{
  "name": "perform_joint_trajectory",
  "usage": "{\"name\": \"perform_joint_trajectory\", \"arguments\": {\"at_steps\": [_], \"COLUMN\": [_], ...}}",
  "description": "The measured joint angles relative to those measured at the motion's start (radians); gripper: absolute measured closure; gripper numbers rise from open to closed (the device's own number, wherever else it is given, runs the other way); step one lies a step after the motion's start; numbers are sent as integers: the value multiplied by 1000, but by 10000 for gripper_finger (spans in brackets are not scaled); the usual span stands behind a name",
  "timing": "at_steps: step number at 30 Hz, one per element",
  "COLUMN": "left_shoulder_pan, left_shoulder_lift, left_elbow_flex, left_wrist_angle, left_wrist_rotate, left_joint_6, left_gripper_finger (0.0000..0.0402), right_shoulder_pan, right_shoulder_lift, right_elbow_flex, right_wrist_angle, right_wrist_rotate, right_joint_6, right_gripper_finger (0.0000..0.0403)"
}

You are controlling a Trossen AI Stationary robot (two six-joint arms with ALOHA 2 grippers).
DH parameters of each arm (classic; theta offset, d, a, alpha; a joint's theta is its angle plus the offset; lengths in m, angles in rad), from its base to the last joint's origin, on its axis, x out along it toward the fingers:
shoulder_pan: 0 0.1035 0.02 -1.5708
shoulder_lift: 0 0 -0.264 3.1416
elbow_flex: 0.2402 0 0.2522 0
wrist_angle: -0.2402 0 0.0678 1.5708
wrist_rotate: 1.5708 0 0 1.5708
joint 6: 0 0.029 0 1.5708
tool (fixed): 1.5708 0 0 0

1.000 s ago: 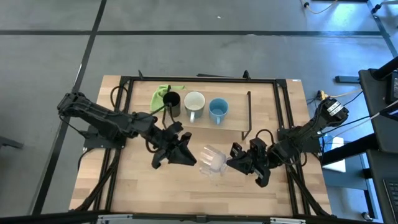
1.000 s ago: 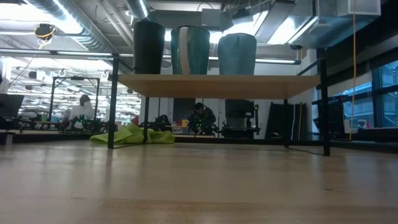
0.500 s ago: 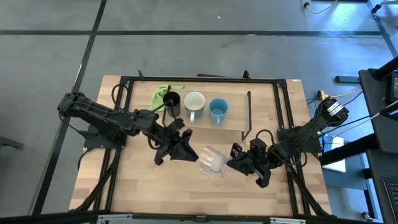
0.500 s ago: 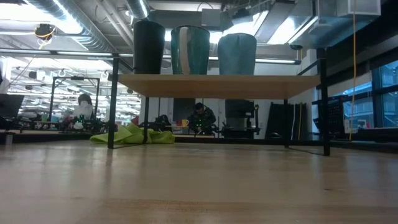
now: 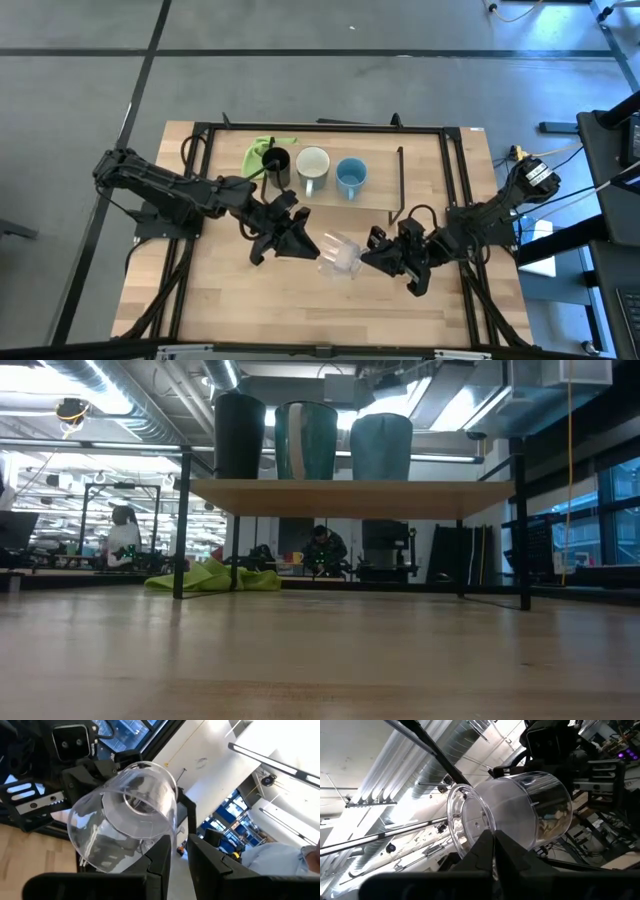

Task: Stack small to large cups/mugs on shelf
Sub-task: Put the transparent mug on the shelf

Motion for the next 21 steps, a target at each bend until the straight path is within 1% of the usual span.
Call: {"name": "perform_joint_trajectory", "arguments": {"at_steps": [5,17,21], "left_shoulder_pan": [2,7,6], "left_shoulder_lift": [11,20,20], "left_elbow_flex": [0,0,0], "left_wrist_angle": [8,8,8], "left_wrist_rotate": [1,21,23], "left_joint_6": [0,8,33], "left_gripper_finger": [343,343,352], "right_shoulder_pan": [-18,-23,-23], "right_shoulder_lift": [0,0,0], "right_elbow_flex": [0,0,0], "right_wrist_angle": [-30,-36,-55], "right_wrist_rotate": [-6,-4,3], "right_joint_6": [31,27,28], "right_gripper_finger": [393,392,385]}}
